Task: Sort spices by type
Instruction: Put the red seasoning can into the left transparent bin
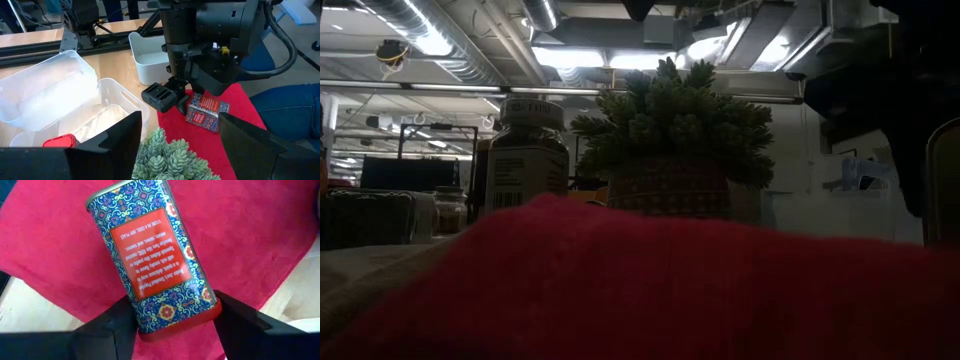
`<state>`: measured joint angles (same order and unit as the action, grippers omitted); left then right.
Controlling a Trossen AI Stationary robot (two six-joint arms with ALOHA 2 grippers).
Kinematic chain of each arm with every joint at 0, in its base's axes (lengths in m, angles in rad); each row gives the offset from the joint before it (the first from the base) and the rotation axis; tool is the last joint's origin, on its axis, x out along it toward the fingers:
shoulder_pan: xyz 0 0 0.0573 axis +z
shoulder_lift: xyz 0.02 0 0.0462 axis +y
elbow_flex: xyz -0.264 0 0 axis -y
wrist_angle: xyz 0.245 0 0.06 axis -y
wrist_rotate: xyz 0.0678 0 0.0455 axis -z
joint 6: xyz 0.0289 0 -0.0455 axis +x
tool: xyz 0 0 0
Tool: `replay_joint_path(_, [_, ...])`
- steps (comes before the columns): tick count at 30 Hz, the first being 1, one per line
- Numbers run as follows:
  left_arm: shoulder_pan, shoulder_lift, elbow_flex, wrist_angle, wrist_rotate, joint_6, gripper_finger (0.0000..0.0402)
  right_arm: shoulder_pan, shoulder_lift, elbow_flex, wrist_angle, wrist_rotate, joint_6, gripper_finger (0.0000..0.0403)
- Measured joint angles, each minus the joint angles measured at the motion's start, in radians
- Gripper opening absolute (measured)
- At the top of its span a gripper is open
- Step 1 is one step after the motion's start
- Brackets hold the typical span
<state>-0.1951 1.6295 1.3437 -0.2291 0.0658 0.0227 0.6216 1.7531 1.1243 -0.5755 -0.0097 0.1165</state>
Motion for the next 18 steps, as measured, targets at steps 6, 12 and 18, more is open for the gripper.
replay_joint_path(6, [0.0,0.0,0.0,0.0,0.0,-0.001,0.0246,0.0,0.0,0.069,-0.104,0.001,0.0,0.0227])
replay_joint_path(12, [0.0,0.0,0.0,0.0,0.0,-0.027,0.0246,-0.009,0.0,0.177,-0.308,0.018,0.009,0.022])
replay_joint_path(18, [-0.003,0.0,0.0,0.0,0.0,-0.027,0.0246,-0.058,0.0,0.279,-0.52,0.061,0.012,0.0224])
